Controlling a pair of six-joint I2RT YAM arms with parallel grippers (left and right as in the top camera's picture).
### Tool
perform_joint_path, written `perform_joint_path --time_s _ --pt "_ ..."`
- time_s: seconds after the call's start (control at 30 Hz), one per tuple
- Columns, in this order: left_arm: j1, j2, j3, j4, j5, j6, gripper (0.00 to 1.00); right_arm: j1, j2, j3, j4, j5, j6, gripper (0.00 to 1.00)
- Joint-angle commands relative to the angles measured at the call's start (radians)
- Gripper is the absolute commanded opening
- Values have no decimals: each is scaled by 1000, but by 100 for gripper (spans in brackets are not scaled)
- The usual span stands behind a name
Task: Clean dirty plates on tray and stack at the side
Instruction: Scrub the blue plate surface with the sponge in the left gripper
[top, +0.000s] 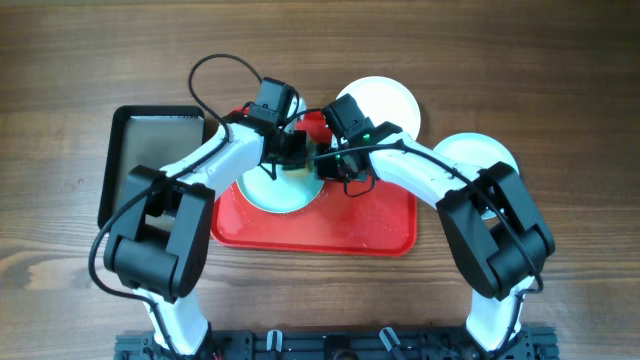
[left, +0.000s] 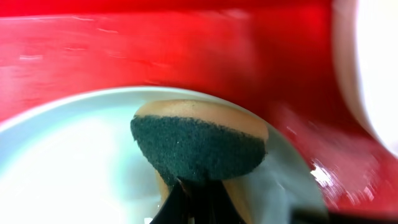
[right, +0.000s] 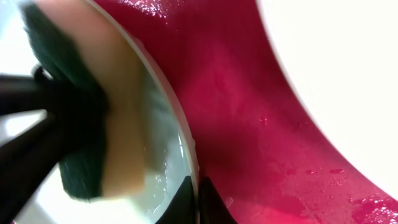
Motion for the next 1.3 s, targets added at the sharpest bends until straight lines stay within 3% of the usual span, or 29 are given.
perform_joint_path --time_s 0.0,0.23,0.33,0.37,0.47,0.63,0.77,0.9,1.03,1.17,1.27 --pt "20 37 -16 -68 -394 -248 4 8 19 16 -13 -21 3 4" --pt "20 37 -16 -360 -280 -222 4 8 19 16 -13 -21 3 4" --pt "20 37 -16 -397 -37 0 4 8 19 16 -13 -21 3 4" --pt "20 37 -16 -401 134 136 4 8 19 16 -13 -21 3 4" --pt "20 37 -16 -404 467 375 4 8 19 16 -13 -21 3 4" --pt "20 37 -16 -319 514 421 4 8 19 16 -13 -21 3 4" --pt "20 37 -16 -185 301 250 4 8 19 16 -13 -21 3 4" --pt "24 37 -16 -119 -258 -154 4 8 19 16 -14 -21 3 4" --pt "48 37 -15 -172 -590 -421 4 6 19 16 -14 -21 3 4" --pt "68 37 -15 -285 -634 -551 4 3 19 16 -13 -21 6 4" --pt "69 37 -15 -389 -558 -549 4 1 19 16 -10 -21 6 4"
